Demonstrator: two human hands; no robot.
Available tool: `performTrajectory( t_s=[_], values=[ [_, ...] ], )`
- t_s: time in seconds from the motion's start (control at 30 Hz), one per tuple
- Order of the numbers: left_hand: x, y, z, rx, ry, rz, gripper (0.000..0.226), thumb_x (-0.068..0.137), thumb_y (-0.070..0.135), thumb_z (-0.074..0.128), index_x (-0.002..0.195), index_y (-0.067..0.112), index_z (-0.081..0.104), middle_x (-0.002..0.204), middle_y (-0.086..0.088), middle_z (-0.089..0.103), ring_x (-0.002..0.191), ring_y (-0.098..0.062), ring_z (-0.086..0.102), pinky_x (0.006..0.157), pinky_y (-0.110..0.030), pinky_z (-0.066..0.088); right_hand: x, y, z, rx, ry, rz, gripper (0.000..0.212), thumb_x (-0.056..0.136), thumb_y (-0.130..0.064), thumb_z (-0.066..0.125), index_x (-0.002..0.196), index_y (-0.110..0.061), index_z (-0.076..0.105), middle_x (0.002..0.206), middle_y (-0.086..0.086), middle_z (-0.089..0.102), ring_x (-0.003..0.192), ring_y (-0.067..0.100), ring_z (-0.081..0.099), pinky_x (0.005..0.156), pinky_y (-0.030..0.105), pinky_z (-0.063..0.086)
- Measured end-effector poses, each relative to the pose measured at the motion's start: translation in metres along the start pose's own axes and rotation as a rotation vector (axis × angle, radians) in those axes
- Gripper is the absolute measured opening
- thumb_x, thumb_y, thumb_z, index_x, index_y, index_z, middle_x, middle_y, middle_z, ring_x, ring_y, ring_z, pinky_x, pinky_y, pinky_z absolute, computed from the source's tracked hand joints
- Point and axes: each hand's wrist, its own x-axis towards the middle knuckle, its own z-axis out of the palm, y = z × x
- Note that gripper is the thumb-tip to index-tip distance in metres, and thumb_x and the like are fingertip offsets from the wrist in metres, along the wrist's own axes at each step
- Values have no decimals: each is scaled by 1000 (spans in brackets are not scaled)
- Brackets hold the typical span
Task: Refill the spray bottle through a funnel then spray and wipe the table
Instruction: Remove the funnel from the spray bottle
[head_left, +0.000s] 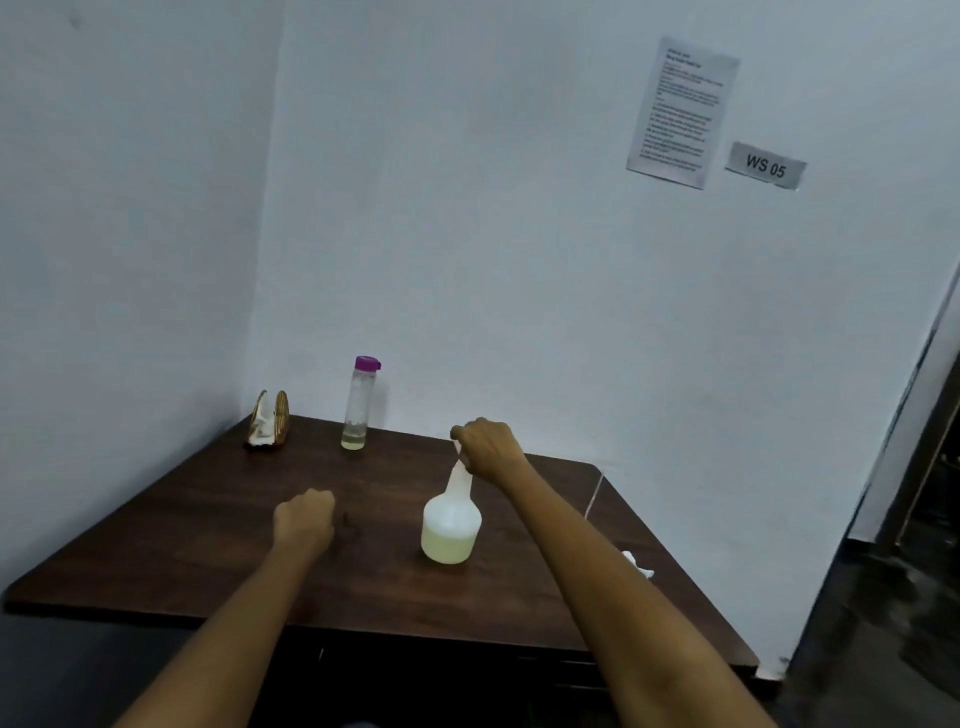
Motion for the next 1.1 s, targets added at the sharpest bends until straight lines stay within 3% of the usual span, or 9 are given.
performTrajectory(
  t_s=[0.13,0.37,0.53,0.63,0.73,0.83,0.9,1.0,1.1],
  values=[
    [1,25,1,-6,-30,81,27,96,20,50,122,14,56,125,-3,60,117,-19,59,94,-28,46,-13,20,3,175,-5,91,28,95,-19,44,119,-6,47,108,14,65,97,31,60,70,33,40],
    [21,83,2,-177,-78,205,41,94,35,55,128,13,53,129,-4,58,117,-19,58,92,-29,47,-19,39,13,813,-65,277,37,93,-34,52,118,-7,51,90,15,62,83,23,55,78,32,43],
    [31,114,8,-397,-89,261,60,93,47,51,138,9,43,137,-10,51,126,-23,50,100,-34,46,-12,16,31,803,-43,321,58,83,-59,56,119,-16,41,97,9,72,74,18,66,73,28,48],
    [34,124,14,-461,-80,289,55,91,50,53,128,11,50,127,-10,55,119,-23,53,97,-36,48,-7,14,41,886,-64,377,53,82,-39,64,121,-15,36,97,10,73,71,24,69,63,24,51],
    [41,129,18,-455,-110,312,52,91,48,54,126,10,54,124,-11,58,115,-25,55,94,-36,48,-5,30,44,1062,-88,435,48,79,-15,66,119,-13,40,105,16,70,68,23,69,70,30,58],
    [50,132,16,-536,-137,314,48,90,44,58,119,5,60,117,-13,64,107,-26,60,90,-38,50,-5,47,41,1321,-74,413,33,79,-3,60,107,-14,45,100,19,69,43,9,59,39,16,41],
    [54,136,16,-633,-112,296,46,89,41,62,115,4,63,112,-13,67,102,-27,63,85,-38,51,-5,52,41,1392,-107,391,28,84,-11,59,107,-15,45,83,9,70,43,10,58,35,14,29],
    [54,142,19,-772,-32,216,40,87,36,66,110,3,64,106,-14,69,97,-27,65,71,-30,46,-3,47,44,1418,-149,374,37,83,-36,67,106,-22,42,70,1,70,41,10,59,35,13,31],
    [54,146,20,-784,-22,168,39,87,37,66,108,4,66,104,-15,70,96,-28,66,68,-28,43,2,42,47,1445,-150,434,42,80,-31,71,108,-21,40,67,2,69,38,10,58,35,13,35]
  ],
)
